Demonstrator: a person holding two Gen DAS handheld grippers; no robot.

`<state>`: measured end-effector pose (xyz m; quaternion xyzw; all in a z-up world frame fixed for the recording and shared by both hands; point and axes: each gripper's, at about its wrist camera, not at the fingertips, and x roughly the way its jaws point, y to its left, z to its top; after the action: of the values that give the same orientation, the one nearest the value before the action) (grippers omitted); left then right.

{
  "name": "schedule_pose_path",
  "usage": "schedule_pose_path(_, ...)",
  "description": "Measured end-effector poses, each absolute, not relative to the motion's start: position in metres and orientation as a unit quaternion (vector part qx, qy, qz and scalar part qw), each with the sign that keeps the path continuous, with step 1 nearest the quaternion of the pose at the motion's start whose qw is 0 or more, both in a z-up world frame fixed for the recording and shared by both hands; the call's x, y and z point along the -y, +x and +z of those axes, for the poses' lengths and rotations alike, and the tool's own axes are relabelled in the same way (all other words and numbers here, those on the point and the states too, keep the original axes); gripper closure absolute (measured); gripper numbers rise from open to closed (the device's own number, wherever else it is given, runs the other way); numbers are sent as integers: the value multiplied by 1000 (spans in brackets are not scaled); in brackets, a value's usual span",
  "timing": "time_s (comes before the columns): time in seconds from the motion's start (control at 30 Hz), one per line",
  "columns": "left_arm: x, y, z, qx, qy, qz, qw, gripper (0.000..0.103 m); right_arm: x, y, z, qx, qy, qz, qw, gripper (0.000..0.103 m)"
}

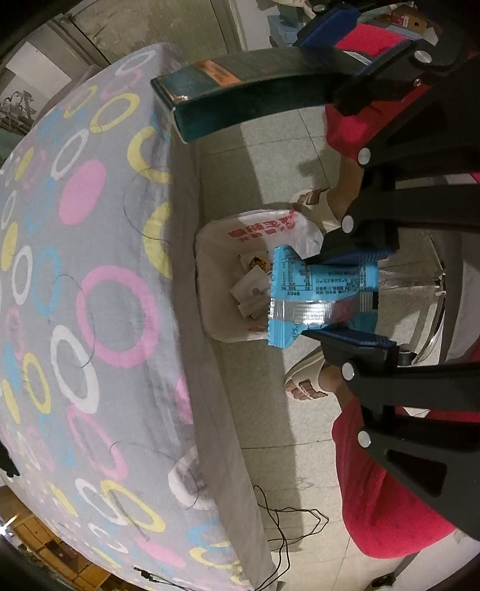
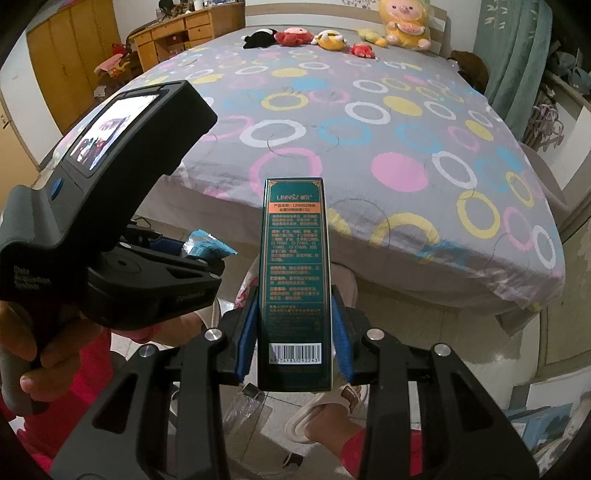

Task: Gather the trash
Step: 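Lift the blue packet with the left tool while the right tool carries the green box toward the bag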

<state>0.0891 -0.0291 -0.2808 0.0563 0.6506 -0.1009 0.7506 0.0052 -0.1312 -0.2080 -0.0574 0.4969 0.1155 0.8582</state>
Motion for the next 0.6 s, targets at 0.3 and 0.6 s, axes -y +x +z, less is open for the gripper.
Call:
schedule_pose_path(0.3, 34, 100, -303, -665, 59, -100, 738, 73, 133, 18, -233, -519, -50, 113, 846, 68)
schedule_pose_path(0.6, 32, 113, -320, -679, 46, -93, 727, 73, 132, 29, -251, -530, -52, 111, 839, 68)
